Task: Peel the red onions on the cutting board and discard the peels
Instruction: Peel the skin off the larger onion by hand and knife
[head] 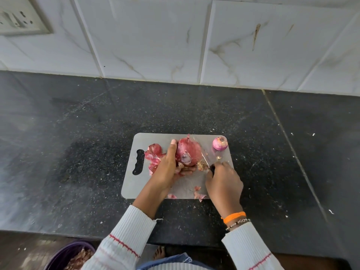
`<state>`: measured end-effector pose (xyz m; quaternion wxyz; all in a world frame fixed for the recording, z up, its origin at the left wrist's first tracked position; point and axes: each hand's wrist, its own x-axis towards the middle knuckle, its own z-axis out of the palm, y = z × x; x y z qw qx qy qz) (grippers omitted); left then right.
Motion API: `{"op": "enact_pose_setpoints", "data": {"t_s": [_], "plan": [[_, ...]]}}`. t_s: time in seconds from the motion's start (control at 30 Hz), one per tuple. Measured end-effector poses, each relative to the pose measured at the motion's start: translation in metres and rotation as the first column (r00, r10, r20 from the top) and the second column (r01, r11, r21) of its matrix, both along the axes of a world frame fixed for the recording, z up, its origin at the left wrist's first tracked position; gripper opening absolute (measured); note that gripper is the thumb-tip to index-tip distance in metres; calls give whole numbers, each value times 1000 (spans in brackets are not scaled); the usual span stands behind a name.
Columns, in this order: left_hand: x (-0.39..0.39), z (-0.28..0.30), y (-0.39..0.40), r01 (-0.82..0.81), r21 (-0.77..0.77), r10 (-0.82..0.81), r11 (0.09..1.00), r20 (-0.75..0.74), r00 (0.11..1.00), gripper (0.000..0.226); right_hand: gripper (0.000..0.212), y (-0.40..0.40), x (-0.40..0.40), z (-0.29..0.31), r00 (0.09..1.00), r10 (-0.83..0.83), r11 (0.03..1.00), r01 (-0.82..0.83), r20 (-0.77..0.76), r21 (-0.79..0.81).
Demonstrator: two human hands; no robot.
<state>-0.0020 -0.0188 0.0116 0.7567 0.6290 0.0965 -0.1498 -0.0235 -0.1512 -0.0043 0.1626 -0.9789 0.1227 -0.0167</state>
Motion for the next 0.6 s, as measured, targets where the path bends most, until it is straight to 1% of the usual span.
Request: {"op": "enact_pose_setpoints", "data": {"t_s": [0.13,0.17,0.2,0.27,0.3,0.33,0.37,0.43,0.47,0.5,0.6], "plan": [[-4,-1,-3,7,8,-6,1000,-47,999,70,24,2,1,-2,999,36,998,-38,-29,-49],[-5,-1,-3,17,7,-17,1000,-43,999,70,23,2,0,0,999,41,998,-41,-7,-39],[-6,-1,-4,24,5,-24,1000,-37,999,70,22,0,0,3,998,46,999,-47,47,3],[-7,0,-4,27,-9,-27,1000,-44,999,67,20,-4,1,11,975,47,978,-89,218,188],[-7,1,-5,23,-22,-24,999,-48,999,65,22,-4,2,15,956,44,940,-138,290,311],[-8,1,-5,20,-32,-21,999,-45,999,63,23,-4,2,19,945,48,880,-193,323,435],[-8,2,-6,20,-38,-22,999,-36,999,62,25,-3,2,22,947,70,799,-242,314,551],[-9,2,-5,42,-47,-43,998,-12,999,62,34,2,-2,23,960,158,610,-280,232,741],[-9,2,-4,49,-46,-49,998,-4,999,62,40,4,-5,21,959,195,547,-280,205,789],[-10,1,-4,50,-37,-50,998,-2,999,62,46,5,-7,17,956,215,517,-284,199,807],[-12,-2,-1,43,67,-44,997,7,999,56,52,4,-9,11,955,203,496,-291,216,818]]}}
